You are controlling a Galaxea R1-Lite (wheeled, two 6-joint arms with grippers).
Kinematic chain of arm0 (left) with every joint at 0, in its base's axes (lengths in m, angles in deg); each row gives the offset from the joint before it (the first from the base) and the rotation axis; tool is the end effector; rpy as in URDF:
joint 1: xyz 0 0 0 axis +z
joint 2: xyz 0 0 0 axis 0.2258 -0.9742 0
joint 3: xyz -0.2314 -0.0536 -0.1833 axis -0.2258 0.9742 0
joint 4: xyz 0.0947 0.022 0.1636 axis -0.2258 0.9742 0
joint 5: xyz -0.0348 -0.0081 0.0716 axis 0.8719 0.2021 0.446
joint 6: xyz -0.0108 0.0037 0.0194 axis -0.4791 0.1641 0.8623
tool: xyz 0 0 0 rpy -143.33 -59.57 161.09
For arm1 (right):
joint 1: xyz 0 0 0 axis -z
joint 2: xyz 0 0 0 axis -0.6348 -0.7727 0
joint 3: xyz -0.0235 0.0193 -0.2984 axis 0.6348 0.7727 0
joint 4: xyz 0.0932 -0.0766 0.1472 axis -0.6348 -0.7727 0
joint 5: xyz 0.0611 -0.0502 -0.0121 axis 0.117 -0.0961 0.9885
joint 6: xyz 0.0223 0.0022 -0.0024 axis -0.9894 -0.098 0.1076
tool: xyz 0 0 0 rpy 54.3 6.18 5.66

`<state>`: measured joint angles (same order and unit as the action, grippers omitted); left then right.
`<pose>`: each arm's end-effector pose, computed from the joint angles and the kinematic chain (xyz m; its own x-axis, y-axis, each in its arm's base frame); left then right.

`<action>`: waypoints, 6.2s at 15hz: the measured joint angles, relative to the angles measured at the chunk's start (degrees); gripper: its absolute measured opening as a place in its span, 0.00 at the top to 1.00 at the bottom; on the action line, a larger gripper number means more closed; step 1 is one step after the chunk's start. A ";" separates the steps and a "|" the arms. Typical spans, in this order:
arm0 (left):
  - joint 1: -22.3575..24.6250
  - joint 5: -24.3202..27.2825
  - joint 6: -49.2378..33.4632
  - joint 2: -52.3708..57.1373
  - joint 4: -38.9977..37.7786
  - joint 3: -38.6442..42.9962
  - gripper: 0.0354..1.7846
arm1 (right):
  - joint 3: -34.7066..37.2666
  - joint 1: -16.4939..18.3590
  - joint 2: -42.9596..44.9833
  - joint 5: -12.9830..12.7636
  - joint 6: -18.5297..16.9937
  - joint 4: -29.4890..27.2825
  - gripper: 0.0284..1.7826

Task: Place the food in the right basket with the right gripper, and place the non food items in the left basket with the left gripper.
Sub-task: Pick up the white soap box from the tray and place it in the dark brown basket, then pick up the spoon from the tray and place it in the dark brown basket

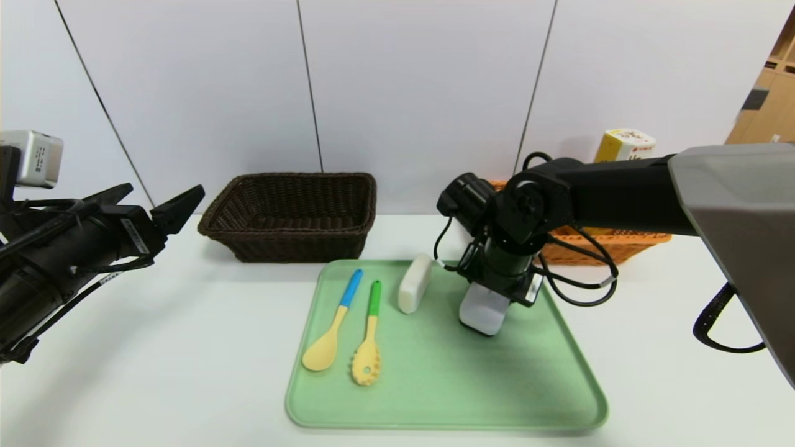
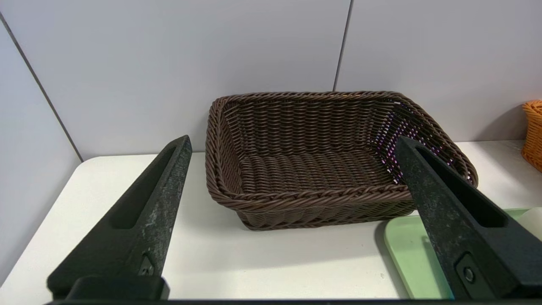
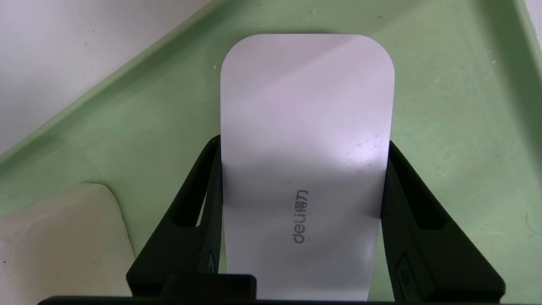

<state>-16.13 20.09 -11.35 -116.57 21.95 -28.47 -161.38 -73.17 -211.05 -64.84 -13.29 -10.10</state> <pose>0.2104 -0.0131 0.2142 0.9849 -0.1322 0.1118 0.1377 0.9896 -0.0424 0.3430 0.2200 0.1492 0.4774 -0.0944 -0.8736 0.4798 0.8609 0.1692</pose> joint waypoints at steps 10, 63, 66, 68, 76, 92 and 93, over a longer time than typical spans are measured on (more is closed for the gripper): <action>-0.07 0.07 -0.44 -0.15 -0.02 0.06 0.06 | -0.82 -11.70 10.90 -1.57 17.83 11.72 0.45; -0.52 0.09 -1.38 -1.94 -5.86 5.57 0.06 | -4.16 -3.85 -7.72 -0.78 75.90 91.44 0.10; -0.52 0.09 -1.40 -1.94 -7.36 5.57 0.06 | 4.34 2.07 2.90 -0.77 78.74 90.37 0.08; -0.55 0.11 -1.54 -1.94 -7.41 5.57 0.06 | 13.04 6.57 12.80 -0.67 79.32 88.47 0.07; -1.13 0.13 -2.28 -2.04 -8.30 4.96 0.06 | 60.81 23.11 62.77 -0.28 72.90 71.81 0.05; -32.85 -7.94 -4.38 -14.23 39.86 -24.14 0.06 | 83.29 31.07 89.98 0.05 68.13 61.98 0.05; -32.94 -8.05 -4.64 -16.57 42.59 -25.19 0.06 | 83.23 31.07 89.98 0.16 68.16 62.00 0.05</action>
<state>-49.07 12.05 -15.99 -133.14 64.55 -53.65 -78.15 -42.10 -121.07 -64.69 54.87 51.90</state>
